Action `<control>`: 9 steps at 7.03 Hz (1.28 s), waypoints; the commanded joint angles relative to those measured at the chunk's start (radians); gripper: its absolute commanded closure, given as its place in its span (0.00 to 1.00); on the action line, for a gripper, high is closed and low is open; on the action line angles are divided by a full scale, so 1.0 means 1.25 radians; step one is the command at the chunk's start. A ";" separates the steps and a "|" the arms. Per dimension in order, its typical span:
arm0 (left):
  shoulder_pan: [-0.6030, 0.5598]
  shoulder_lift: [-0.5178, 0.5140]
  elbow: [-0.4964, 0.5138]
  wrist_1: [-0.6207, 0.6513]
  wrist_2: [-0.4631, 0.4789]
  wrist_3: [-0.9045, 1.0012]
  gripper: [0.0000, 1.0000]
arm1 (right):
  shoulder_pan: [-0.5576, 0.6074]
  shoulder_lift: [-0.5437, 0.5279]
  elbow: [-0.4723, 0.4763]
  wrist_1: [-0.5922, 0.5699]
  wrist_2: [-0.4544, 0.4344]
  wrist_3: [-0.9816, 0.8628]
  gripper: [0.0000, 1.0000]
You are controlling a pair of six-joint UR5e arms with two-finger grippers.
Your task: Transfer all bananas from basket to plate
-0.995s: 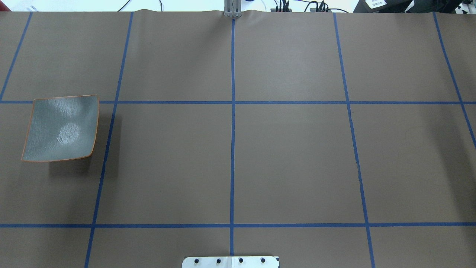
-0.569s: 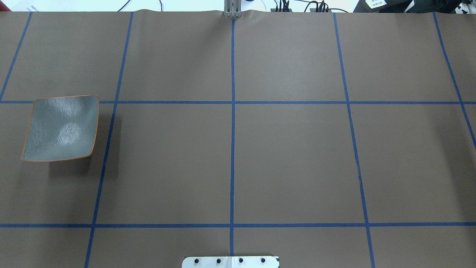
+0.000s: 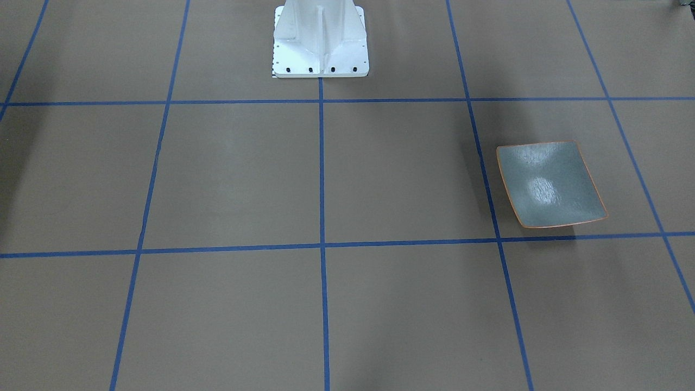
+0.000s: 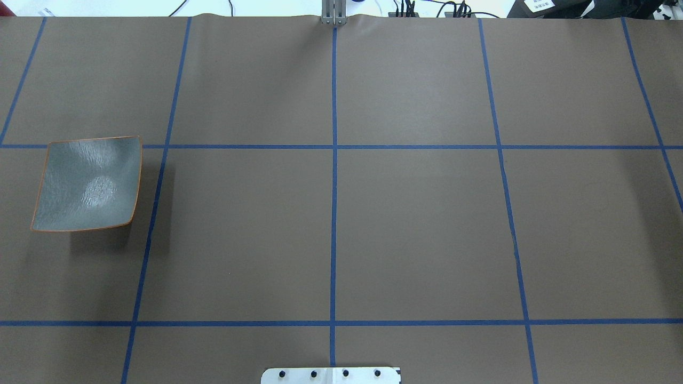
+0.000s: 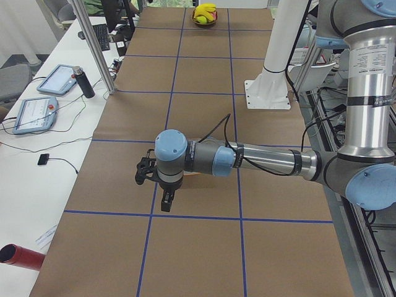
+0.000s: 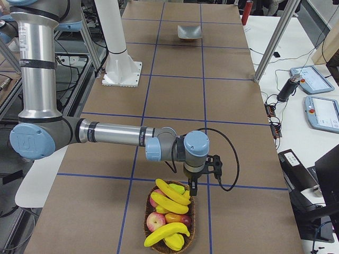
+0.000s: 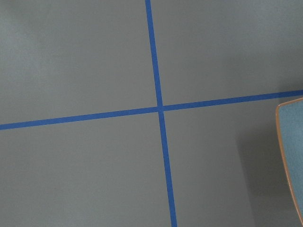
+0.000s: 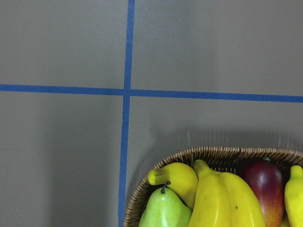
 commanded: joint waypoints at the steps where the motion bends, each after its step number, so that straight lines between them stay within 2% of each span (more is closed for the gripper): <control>1: 0.001 0.000 0.002 0.000 0.000 0.001 0.00 | -0.008 0.008 -0.029 -0.001 -0.045 -0.007 0.00; 6: 0.000 0.000 0.003 0.000 0.000 0.003 0.00 | -0.062 0.047 -0.118 -0.002 -0.048 -0.015 0.01; 9: 0.001 0.000 0.007 -0.020 0.000 0.001 0.00 | -0.062 0.053 -0.116 -0.003 -0.048 -0.013 0.01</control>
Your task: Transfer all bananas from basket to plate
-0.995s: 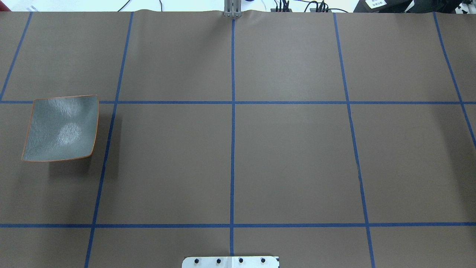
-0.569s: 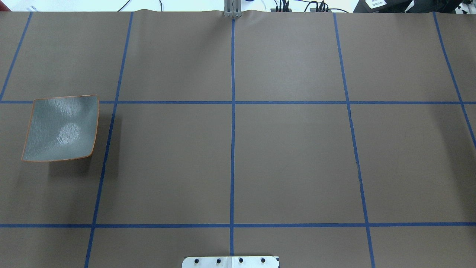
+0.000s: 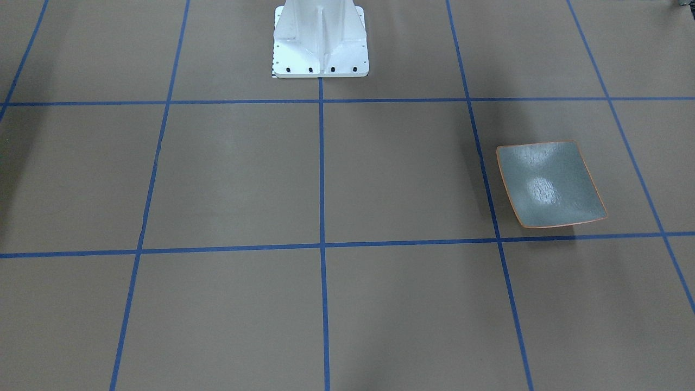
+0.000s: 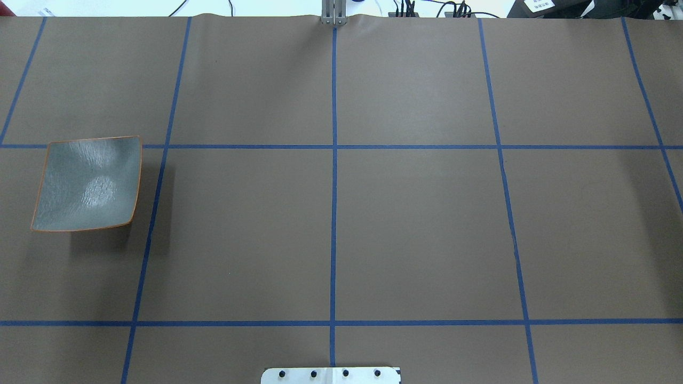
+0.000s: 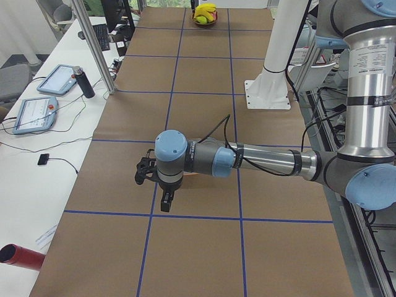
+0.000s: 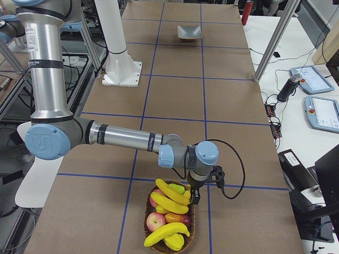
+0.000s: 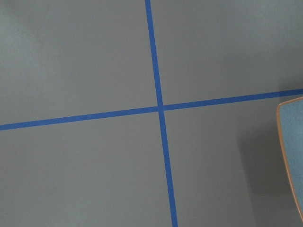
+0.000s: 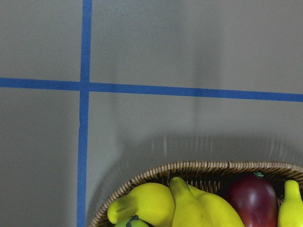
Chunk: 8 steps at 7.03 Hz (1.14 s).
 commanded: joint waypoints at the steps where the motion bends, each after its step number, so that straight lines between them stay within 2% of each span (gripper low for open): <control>1: 0.001 0.000 0.005 -0.007 0.000 0.000 0.00 | 0.000 0.004 -0.005 0.000 -0.008 -0.002 0.01; 5: 0.002 0.000 0.009 -0.009 0.000 0.002 0.00 | -0.002 0.003 -0.038 -0.001 -0.008 -0.029 0.10; 6: 0.002 0.000 0.009 -0.009 0.000 0.003 0.00 | -0.004 0.003 -0.039 -0.003 -0.009 -0.037 0.17; 8: 0.002 0.000 0.019 -0.031 0.000 0.004 0.00 | -0.015 0.001 -0.043 -0.003 -0.041 -0.057 0.21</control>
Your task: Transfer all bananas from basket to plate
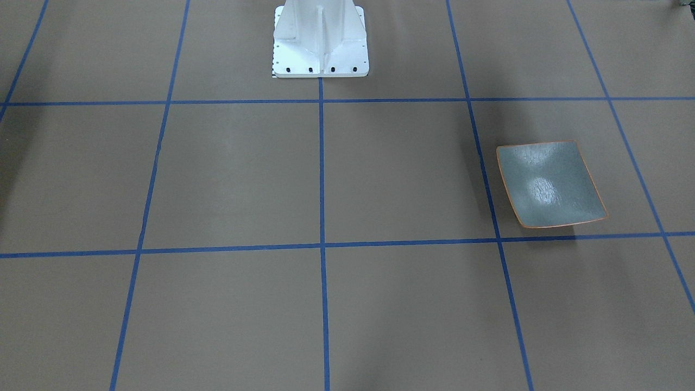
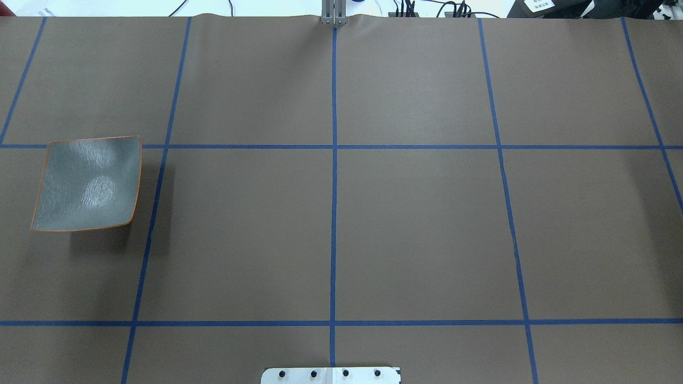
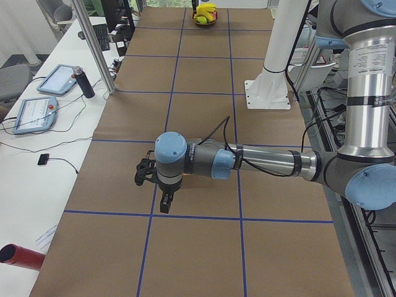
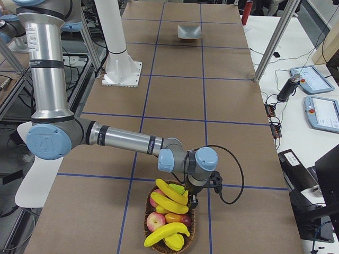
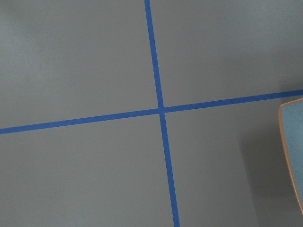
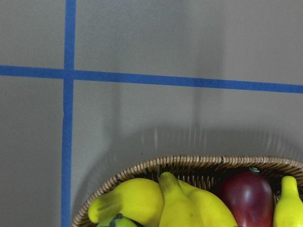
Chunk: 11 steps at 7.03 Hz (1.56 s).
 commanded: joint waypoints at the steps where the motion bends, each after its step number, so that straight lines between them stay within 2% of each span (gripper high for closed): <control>1: 0.000 0.000 0.008 -0.015 0.000 0.001 0.00 | -0.018 0.000 -0.002 0.000 -0.025 -0.010 0.21; 3: 0.000 0.000 0.008 -0.017 0.000 0.002 0.00 | -0.035 -0.001 -0.002 0.000 -0.056 -0.021 0.21; 8: 0.000 0.001 0.016 -0.033 0.000 0.004 0.00 | -0.040 -0.006 -0.002 -0.003 -0.057 -0.040 0.22; 11: 0.000 0.002 0.019 -0.043 0.000 0.002 0.00 | -0.041 -0.008 -0.002 -0.004 -0.056 -0.040 0.26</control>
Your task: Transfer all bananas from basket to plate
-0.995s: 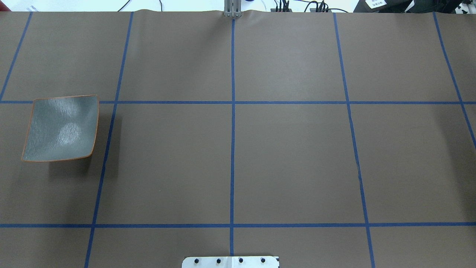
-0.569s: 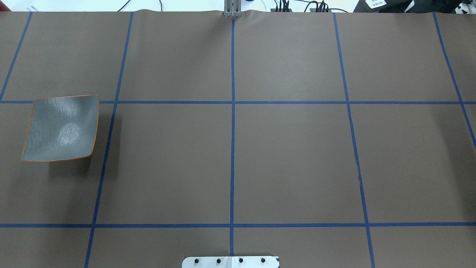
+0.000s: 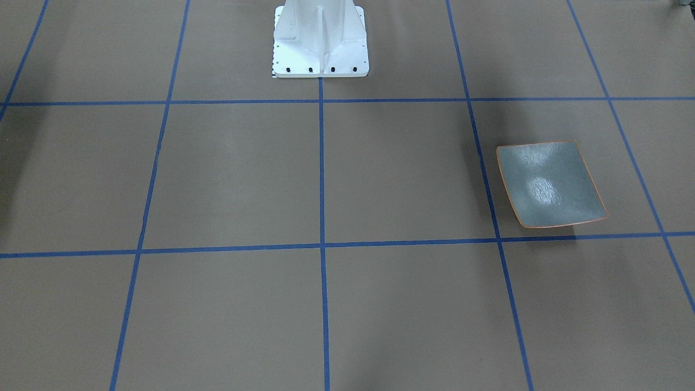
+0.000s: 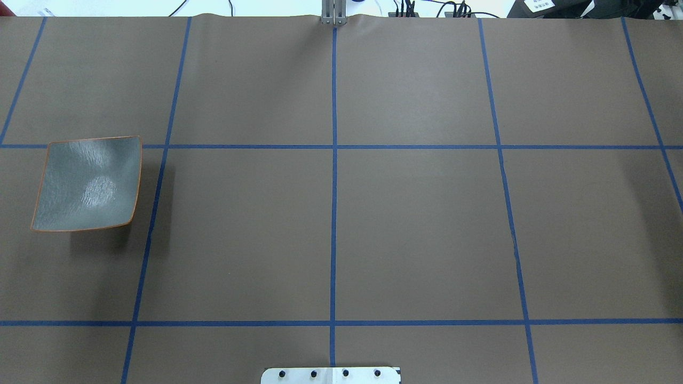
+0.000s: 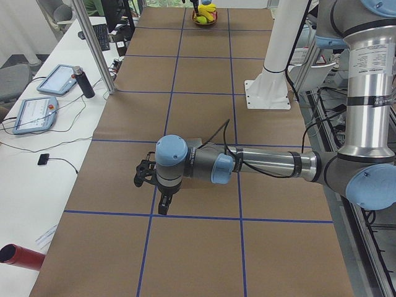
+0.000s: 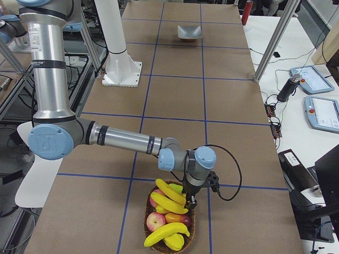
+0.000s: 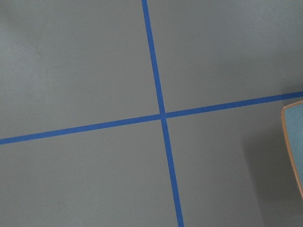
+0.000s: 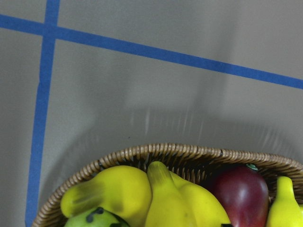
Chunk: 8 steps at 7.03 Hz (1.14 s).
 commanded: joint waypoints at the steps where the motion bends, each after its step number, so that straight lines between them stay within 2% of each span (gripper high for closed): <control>1: 0.000 0.000 0.001 -0.003 0.000 0.001 0.00 | -0.002 -0.002 -0.001 -0.001 0.000 0.000 0.26; 2: 0.000 0.000 0.001 -0.003 0.000 0.001 0.00 | -0.001 -0.002 -0.001 -0.001 0.002 0.000 0.26; 5: 0.000 0.000 0.001 -0.003 0.000 0.000 0.00 | -0.001 0.002 -0.001 -0.008 0.000 0.000 0.52; 6: 0.000 0.000 0.001 -0.003 0.000 0.000 0.00 | -0.002 0.007 0.000 -0.014 0.000 0.000 0.53; 8: 0.000 0.000 0.001 -0.003 0.000 0.000 0.00 | -0.002 0.007 -0.001 -0.014 0.000 0.000 0.69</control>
